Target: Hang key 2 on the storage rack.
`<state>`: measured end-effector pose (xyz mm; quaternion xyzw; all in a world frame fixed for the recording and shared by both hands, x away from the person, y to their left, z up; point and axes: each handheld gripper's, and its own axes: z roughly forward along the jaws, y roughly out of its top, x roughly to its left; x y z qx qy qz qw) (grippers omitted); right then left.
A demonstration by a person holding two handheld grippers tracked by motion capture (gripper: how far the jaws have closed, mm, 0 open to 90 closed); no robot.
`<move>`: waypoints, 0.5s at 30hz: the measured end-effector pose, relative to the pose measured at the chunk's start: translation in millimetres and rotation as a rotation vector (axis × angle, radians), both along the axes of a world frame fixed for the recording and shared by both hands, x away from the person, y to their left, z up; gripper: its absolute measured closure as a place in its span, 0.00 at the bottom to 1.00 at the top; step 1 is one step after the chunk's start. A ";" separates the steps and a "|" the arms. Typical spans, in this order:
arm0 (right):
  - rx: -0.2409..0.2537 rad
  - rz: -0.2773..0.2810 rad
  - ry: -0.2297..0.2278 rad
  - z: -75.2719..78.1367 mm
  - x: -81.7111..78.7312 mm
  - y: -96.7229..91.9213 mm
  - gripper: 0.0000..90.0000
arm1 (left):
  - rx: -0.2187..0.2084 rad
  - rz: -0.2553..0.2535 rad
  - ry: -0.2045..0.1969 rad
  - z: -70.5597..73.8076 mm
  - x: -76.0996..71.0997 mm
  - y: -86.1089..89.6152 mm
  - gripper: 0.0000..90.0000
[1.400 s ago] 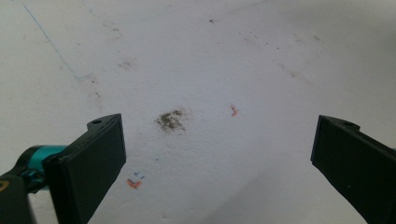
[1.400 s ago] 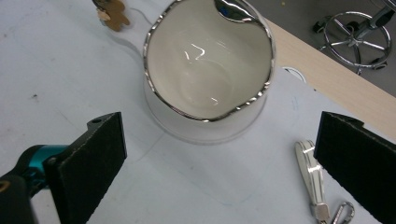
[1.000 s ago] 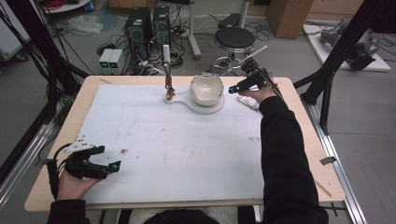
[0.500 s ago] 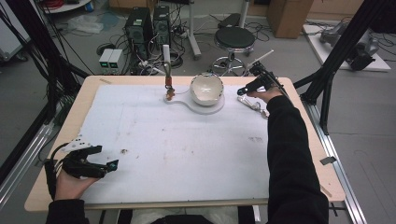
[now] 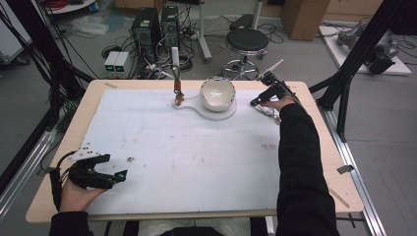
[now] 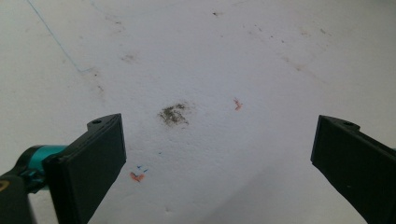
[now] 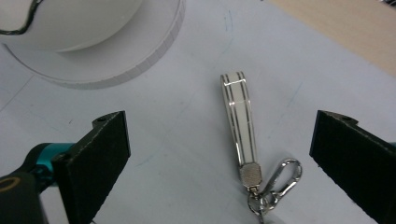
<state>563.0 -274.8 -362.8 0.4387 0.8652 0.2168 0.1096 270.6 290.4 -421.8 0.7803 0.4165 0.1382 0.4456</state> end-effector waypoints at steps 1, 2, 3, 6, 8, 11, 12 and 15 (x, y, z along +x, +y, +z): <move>0.023 -0.015 0.033 -5.8 4.5 -2.6 0.05 | 0.000 0.001 0.001 -0.2 -0.2 -0.4 0.04; 0.023 -0.015 0.033 -5.8 4.5 -2.6 0.05 | 0.000 0.001 0.001 -0.2 -0.2 -0.4 0.04; 0.016 -0.025 0.053 -10.5 7.3 -3.5 0.05 | -0.002 0.001 -0.001 -0.3 -0.2 -0.6 0.04; -0.022 -0.025 0.061 -16.6 9.1 -2.4 0.05 | -0.001 0.003 -0.002 0.1 -0.6 -0.7 0.04; -0.046 -0.027 0.072 -21.4 10.5 -1.6 0.06 | 0.000 0.001 -0.004 0.2 -1.3 -0.6 0.04; -0.059 -0.019 0.086 -26.8 12.3 0.3 0.08 | -0.005 0.004 -0.001 0.1 -2.5 0.0 0.04; -0.072 -0.018 0.088 -28.9 12.7 2.6 0.14 | -0.002 0.004 -0.001 0.0 -2.5 0.3 0.04; -0.099 -0.002 0.085 -32.9 14.6 5.8 0.19 | 0.000 0.005 0.002 -0.8 -2.2 0.6 0.04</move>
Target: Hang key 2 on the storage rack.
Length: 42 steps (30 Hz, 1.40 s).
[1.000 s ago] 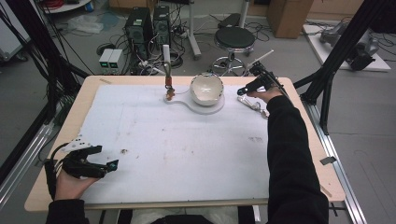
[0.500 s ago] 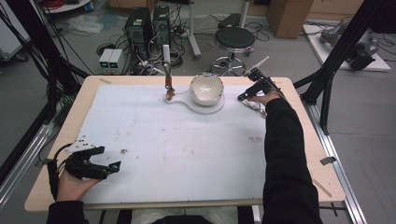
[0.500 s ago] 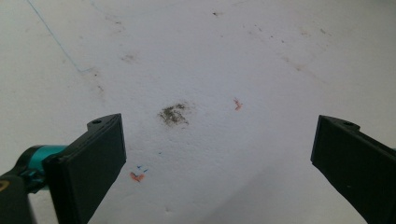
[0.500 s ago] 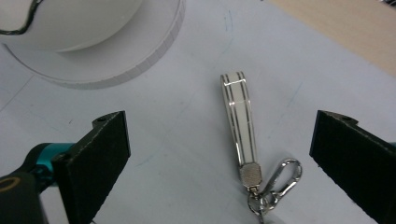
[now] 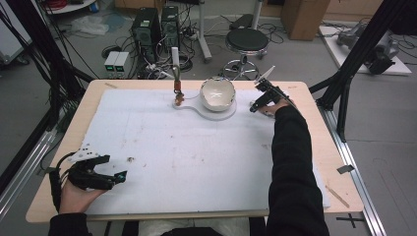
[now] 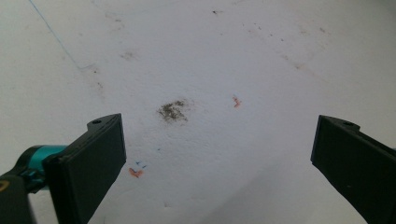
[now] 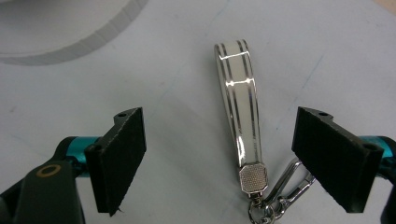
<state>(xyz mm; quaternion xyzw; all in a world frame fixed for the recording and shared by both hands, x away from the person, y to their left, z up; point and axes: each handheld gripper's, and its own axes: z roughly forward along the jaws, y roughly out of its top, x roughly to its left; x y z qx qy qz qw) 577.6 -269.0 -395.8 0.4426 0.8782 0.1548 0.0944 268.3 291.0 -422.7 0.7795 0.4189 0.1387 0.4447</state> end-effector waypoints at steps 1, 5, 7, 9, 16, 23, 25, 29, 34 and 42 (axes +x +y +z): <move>-0.013 -0.010 0.007 -2.2 0.6 1.3 0.20 | 0.000 -0.001 0.001 -0.1 0.1 0.0 0.04; -0.053 -0.013 0.022 -9.2 3.4 1.9 0.25 | 0.001 -0.001 0.004 -0.5 -0.1 -0.4 0.04; -0.063 -0.022 0.032 -11.5 3.5 0.2 0.30 | 0.001 -0.001 0.005 -0.6 -0.3 -0.1 0.04; -0.076 -0.034 0.035 -10.6 3.2 -2.3 0.36 | -0.001 0.001 0.003 -0.8 -0.7 -0.4 0.04; -0.086 -0.058 0.019 -9.1 1.7 -11.6 0.50 | 0.003 -0.001 0.007 -1.2 -0.6 -0.7 0.04; -0.093 -0.069 0.000 -11.7 1.5 -10.5 0.61 | 0.006 -0.005 0.009 -1.5 0.7 -0.6 0.04; -0.092 -0.070 0.008 -13.4 1.6 -9.2 0.65 | 0.006 -0.005 0.009 -1.6 0.7 -0.6 0.04; -0.089 -0.077 0.025 -16.5 1.9 -8.1 0.74 | 0.005 -0.003 0.009 -1.7 1.0 -0.4 0.04; -0.084 -0.080 0.025 -16.0 1.6 -9.2 0.83 | 0.003 -0.004 0.004 -1.6 0.9 -0.7 0.04; -0.030 -0.105 0.023 -7.8 -3.6 -13.1 0.84 | -0.001 -0.006 0.001 -0.8 0.5 -0.4 0.04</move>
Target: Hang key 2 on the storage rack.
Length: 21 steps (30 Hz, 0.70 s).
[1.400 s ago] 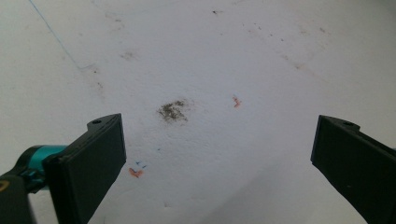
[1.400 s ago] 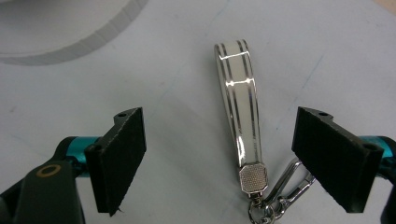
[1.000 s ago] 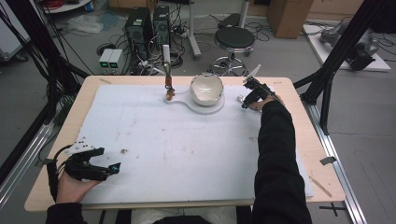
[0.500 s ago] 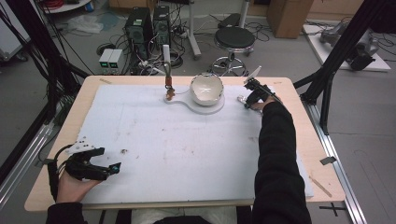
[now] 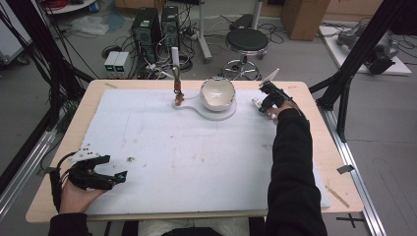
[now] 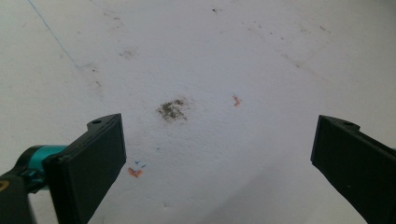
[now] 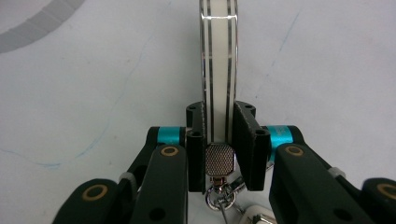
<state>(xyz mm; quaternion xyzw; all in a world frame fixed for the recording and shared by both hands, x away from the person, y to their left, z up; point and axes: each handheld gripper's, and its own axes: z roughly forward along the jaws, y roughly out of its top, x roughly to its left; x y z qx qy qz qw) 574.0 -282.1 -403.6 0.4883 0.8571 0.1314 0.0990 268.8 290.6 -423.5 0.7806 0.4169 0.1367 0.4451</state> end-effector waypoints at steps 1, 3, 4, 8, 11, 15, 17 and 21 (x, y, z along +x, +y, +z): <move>0.006 -0.006 -0.004 2.4 -1.5 -0.2 0.84 | -0.001 -0.001 -0.002 0.1 0.0 -0.1 0.04; 0.020 -0.008 -0.006 6.0 -2.9 -1.4 0.84 | -0.001 0.000 -0.003 0.7 -0.2 -0.2 0.04; 0.023 -0.010 -0.002 7.6 -3.4 -2.1 0.84 | -0.001 0.001 -0.004 0.9 -0.2 -0.2 0.04; 0.061 -0.023 -0.026 18.7 -9.6 -7.7 0.84 | -0.002 -0.001 -0.003 0.5 0.6 -1.2 0.04; 0.066 -0.028 -0.035 23.2 -12.9 -9.6 0.84 | -0.002 -0.002 0.002 -0.2 1.9 -1.7 0.04; 0.098 -0.023 -0.070 36.3 -21.1 -15.3 0.84 | -0.002 -0.008 0.002 -0.1 3.7 -3.0 0.04; 0.105 -0.020 -0.092 44.1 -25.0 -16.8 0.84 | 0.002 -0.013 -0.002 0.5 4.4 -4.3 0.04; 0.116 -0.012 -0.121 56.6 -32.1 -15.9 0.84 | 0.001 -0.016 0.000 0.8 5.4 -5.9 0.04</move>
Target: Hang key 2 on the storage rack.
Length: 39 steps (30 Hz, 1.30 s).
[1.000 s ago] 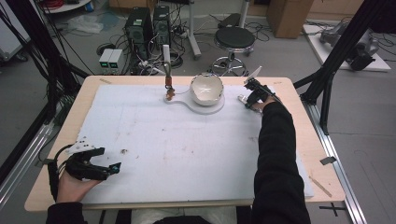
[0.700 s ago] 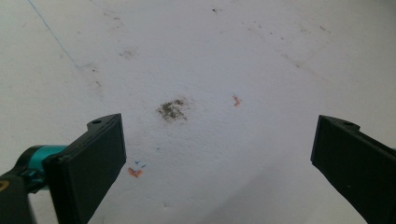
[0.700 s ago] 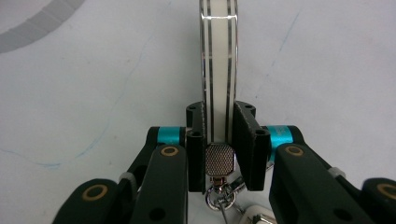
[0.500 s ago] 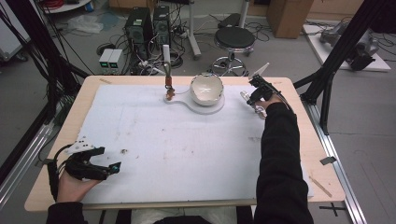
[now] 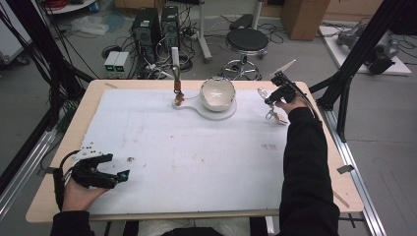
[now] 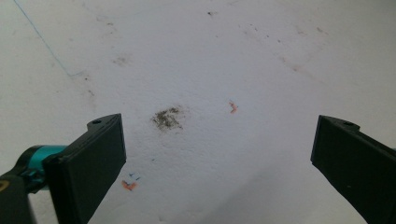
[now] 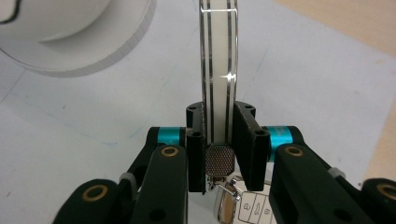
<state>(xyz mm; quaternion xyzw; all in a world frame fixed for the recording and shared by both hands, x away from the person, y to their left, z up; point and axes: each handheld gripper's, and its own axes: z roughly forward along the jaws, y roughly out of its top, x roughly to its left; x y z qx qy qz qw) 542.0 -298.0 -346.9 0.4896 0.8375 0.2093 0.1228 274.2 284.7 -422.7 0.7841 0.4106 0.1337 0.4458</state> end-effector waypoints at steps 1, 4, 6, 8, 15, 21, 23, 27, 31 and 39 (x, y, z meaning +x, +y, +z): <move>-0.002 0.006 -0.013 2.3 -1.2 -0.1 0.84 | 0.003 -0.004 0.005 0.0 0.6 -0.2 0.04; 0.024 0.008 -0.036 12.6 -8.0 0.5 0.84 | 0.006 -0.005 0.014 -1.0 1.9 -1.9 0.04; 0.045 0.005 -0.053 19.1 -12.7 0.4 0.84 | 0.010 -0.008 0.013 -0.5 2.4 -1.9 0.04; 0.063 0.007 -0.072 25.1 -18.4 2.1 0.84 | 0.001 -0.005 0.009 0.2 2.7 -2.3 0.04; 0.171 0.002 -0.131 36.3 -40.2 7.6 0.84 | -0.002 -0.008 -0.002 1.8 1.6 -3.1 0.04; 0.147 0.011 -0.157 42.8 -58.1 18.1 0.84 | -0.009 -0.003 -0.008 2.9 1.7 -1.9 0.04; 0.164 0.020 -0.201 54.0 -68.1 22.8 0.84 | -0.009 0.000 -0.008 2.9 2.1 -1.9 0.04; 0.200 0.016 -0.239 66.3 -80.5 28.7 0.84 | -0.008 0.005 -0.012 4.1 2.5 -1.5 0.04; 0.236 0.037 -0.256 73.2 -89.1 33.8 0.84 | -0.017 0.005 -0.010 5.4 2.8 -1.5 0.04; 0.264 0.095 -0.312 87.4 -113.3 56.1 0.84 | -0.022 0.001 -0.016 7.0 3.6 -2.1 0.04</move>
